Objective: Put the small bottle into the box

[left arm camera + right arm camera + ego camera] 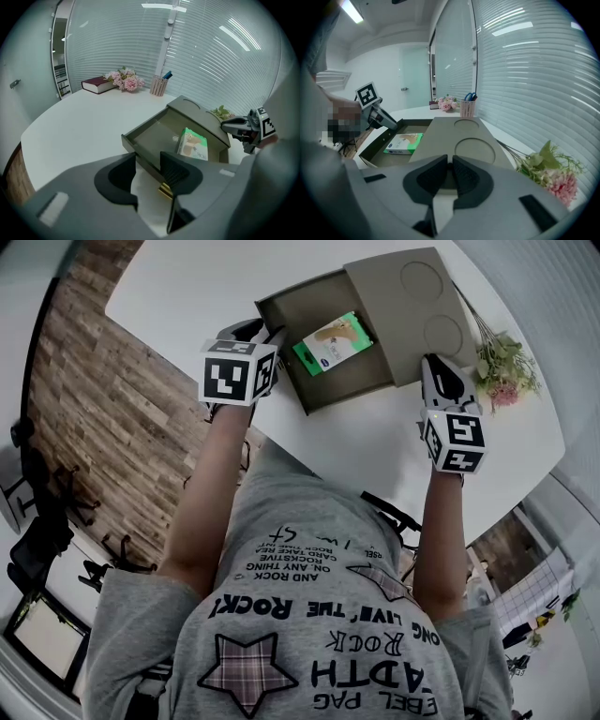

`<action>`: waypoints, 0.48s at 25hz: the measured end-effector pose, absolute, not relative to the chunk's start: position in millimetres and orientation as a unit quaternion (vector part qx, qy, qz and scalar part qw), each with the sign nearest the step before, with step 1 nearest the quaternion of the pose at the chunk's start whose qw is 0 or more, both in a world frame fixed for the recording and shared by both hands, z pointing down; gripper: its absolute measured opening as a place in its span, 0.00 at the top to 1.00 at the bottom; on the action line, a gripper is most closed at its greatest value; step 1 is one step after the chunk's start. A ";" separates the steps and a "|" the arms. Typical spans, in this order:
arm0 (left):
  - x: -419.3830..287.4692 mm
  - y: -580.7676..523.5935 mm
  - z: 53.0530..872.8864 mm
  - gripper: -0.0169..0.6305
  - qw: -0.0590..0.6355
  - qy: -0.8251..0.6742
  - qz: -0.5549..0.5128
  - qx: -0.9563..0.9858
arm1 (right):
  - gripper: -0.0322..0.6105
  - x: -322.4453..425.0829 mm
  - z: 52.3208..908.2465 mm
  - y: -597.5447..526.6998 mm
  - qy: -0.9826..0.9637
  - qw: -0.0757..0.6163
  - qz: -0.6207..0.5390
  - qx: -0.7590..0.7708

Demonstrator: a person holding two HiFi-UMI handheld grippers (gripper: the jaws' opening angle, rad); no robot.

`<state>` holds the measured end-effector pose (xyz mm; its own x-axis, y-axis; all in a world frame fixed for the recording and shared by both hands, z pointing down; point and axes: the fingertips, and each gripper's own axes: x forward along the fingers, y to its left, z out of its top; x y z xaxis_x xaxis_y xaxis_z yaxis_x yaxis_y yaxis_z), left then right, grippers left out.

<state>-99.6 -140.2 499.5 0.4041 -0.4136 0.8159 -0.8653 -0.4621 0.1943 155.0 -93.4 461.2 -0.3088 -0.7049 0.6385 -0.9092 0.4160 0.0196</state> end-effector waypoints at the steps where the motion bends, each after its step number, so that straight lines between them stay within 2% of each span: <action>1: -100.3 -139.4 500.2 0.71 0.316 -0.412 0.357 0.776 | 0.89 154.7 460.5 -93.3 -0.790 0.290 0.176 0.511; 12: -101.3 -136.1 494.1 0.68 0.291 -0.403 0.350 0.794 | 0.89 155.6 461.9 -93.1 -0.789 0.291 0.176 0.511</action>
